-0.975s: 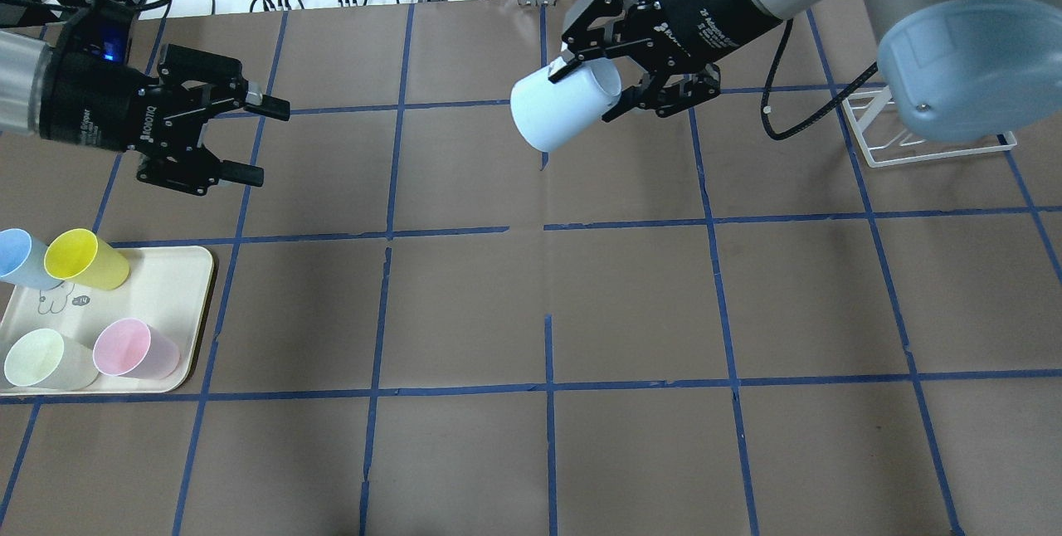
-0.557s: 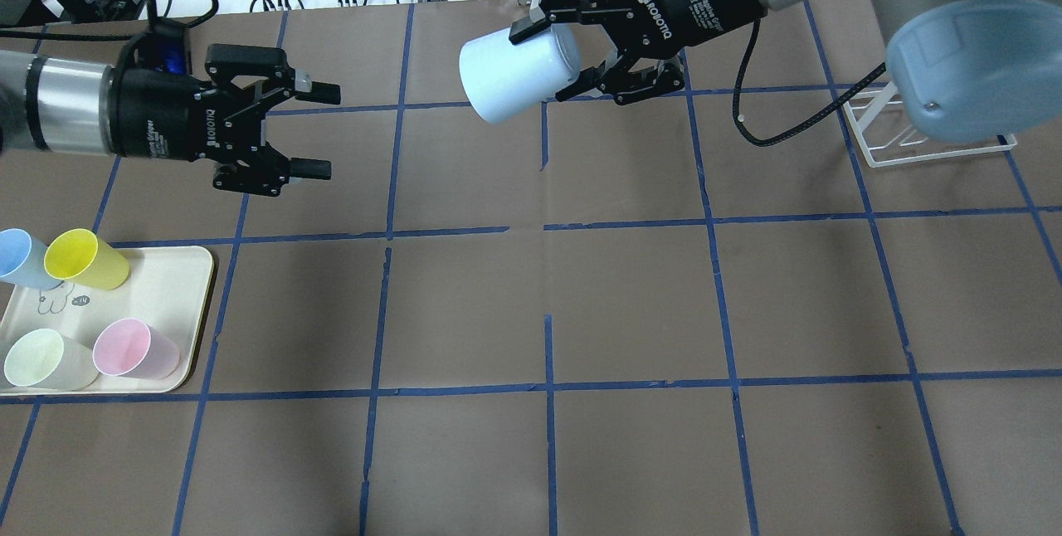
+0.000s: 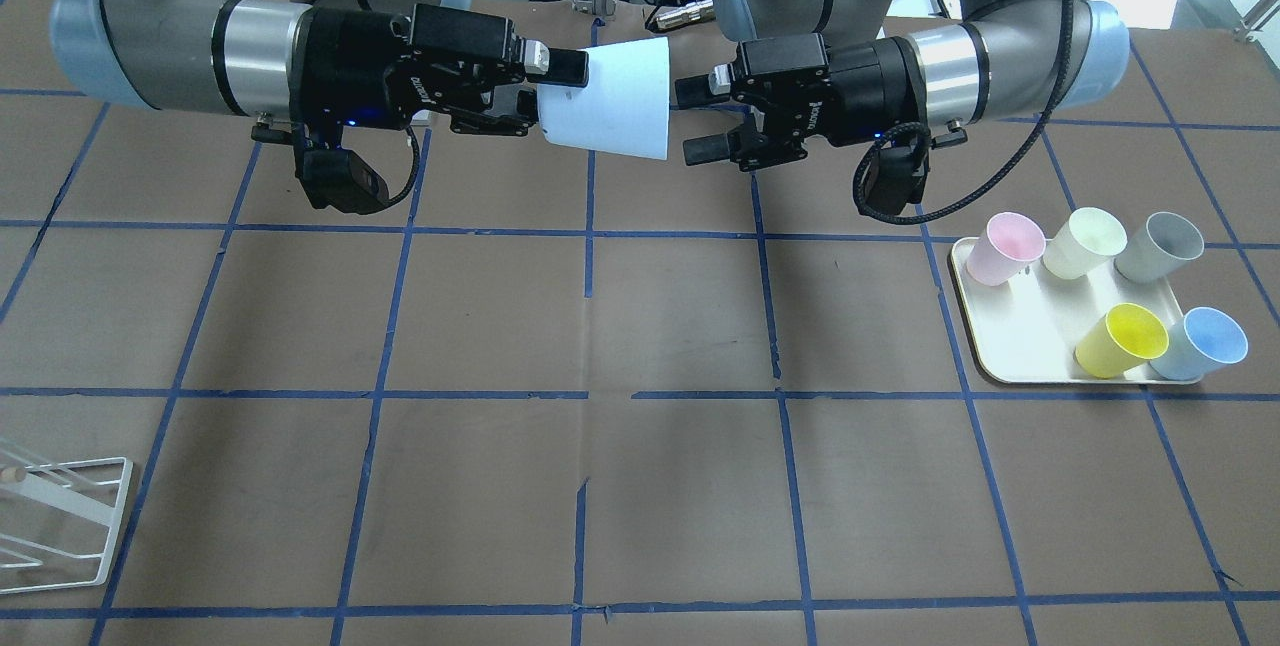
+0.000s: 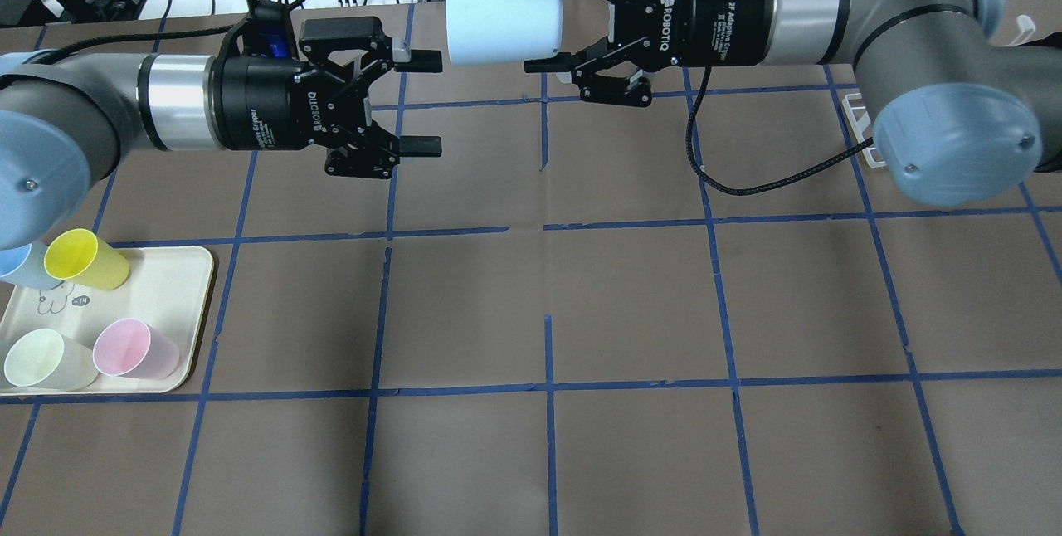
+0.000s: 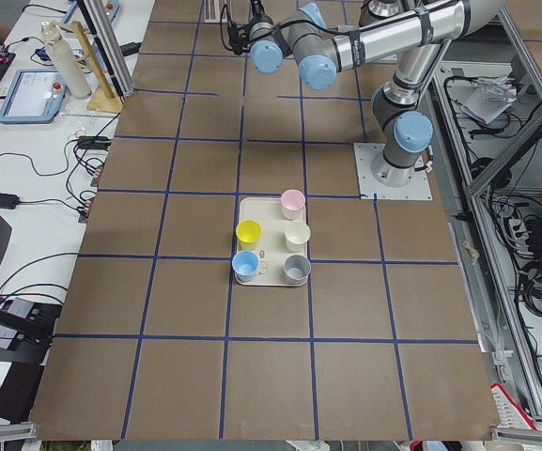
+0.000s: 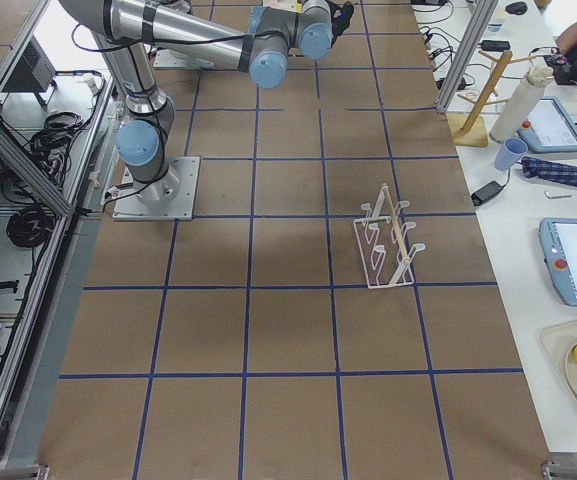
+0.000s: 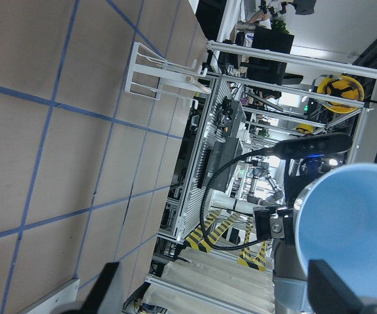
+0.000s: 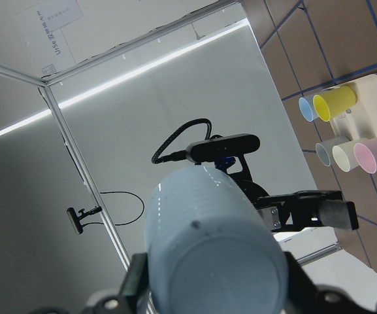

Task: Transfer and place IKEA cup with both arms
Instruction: 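Close the left gripper on the cup's rim beside the right gripper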

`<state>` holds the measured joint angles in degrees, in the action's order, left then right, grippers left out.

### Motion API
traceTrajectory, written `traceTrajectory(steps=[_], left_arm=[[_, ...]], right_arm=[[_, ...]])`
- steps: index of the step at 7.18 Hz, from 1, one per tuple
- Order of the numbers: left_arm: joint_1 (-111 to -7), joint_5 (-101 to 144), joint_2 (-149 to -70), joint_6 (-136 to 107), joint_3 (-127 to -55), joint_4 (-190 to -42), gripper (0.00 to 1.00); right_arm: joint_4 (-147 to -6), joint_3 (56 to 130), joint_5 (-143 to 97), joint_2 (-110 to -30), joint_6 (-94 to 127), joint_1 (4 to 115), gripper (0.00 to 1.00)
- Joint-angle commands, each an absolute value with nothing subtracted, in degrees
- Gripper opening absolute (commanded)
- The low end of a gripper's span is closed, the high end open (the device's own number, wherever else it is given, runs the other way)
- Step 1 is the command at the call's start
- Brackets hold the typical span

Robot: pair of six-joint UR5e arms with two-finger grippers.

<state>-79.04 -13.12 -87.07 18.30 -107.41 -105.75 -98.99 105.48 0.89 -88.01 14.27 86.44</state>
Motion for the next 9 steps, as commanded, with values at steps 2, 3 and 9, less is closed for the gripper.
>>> traceTrajectory(steps=[2,3,9], left_arm=[[-79.9,-11.7,-86.8,18.2,-107.2,-105.1,1.0],[-79.8,-11.3,-86.7,17.9,-107.1,-105.1,1.0],[-80.2,-8.4,-86.9,17.3,-107.1,-104.8,1.0]], right_arm=[[-98.7,105.7,-0.2,-87.2,14.7,86.7,0.0],[-98.7,105.7,-0.3,-87.2,14.6,86.7,0.0],[-98.5,105.8,0.0,-87.2,15.7,87.0,0.0]])
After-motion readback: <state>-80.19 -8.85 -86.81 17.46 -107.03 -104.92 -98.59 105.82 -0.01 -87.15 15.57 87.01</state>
